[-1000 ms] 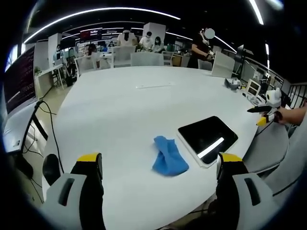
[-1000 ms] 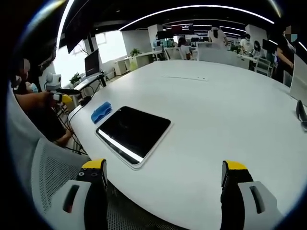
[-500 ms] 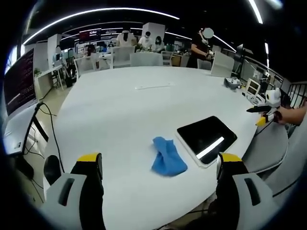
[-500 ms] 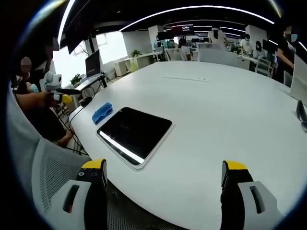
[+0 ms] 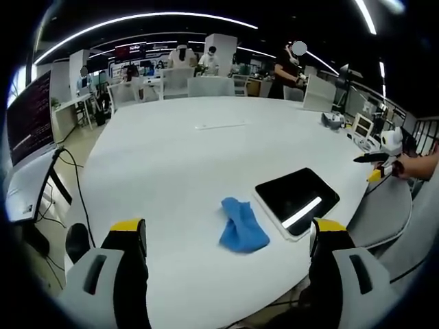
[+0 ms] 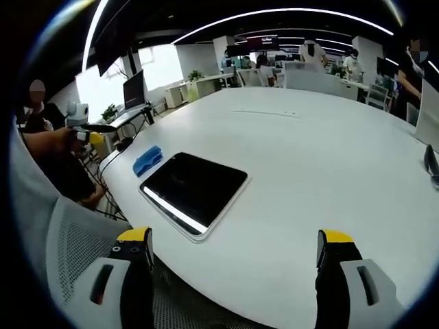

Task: Wipe the mirror surface with the cleaning cloth until all visible marks leave the cleaned area.

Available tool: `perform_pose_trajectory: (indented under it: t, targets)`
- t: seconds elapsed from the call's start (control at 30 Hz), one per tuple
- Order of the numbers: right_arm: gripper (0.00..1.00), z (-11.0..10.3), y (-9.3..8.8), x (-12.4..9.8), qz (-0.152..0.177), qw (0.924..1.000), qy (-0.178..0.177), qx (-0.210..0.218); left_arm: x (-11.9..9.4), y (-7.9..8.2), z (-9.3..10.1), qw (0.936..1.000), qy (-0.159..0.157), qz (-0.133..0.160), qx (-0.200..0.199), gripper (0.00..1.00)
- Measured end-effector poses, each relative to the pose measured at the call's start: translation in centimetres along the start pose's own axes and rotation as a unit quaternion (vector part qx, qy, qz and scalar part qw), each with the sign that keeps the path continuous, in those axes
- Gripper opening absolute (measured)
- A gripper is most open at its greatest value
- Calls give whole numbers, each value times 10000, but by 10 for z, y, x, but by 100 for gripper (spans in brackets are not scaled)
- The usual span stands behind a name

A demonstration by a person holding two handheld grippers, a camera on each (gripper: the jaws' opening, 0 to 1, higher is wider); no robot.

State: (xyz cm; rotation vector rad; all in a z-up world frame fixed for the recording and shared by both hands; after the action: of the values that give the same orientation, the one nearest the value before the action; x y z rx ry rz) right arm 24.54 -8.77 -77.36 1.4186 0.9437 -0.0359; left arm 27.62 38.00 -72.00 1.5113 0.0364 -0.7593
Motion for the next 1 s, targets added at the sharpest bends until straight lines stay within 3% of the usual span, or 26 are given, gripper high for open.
perform_pose_trajectory:
  t: [0.8, 1.0]
  targets:
    - [98, 3, 2, 2, 53, 9999, -30, 80, 4, 9, -2, 10000, 30, 62, -49, 99]
    - [98, 5, 2, 4, 60, 9999, -39, 97, 8, 17, 1, 9999, 35, -97, -62, 98]
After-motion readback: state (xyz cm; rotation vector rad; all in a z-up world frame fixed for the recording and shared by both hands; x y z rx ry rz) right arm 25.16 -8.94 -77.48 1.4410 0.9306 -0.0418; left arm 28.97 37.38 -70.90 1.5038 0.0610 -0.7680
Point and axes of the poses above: the point that each gripper's makers call its tool centre point, and the gripper's own axes: x roughly forward along the fingers, z roughly to its right, y roughly out of its top, the point moved 4 cm from there along -x, roughly backward along the fingers, and after that the axes turned 5 degrees about z, right-handed, at the moved point
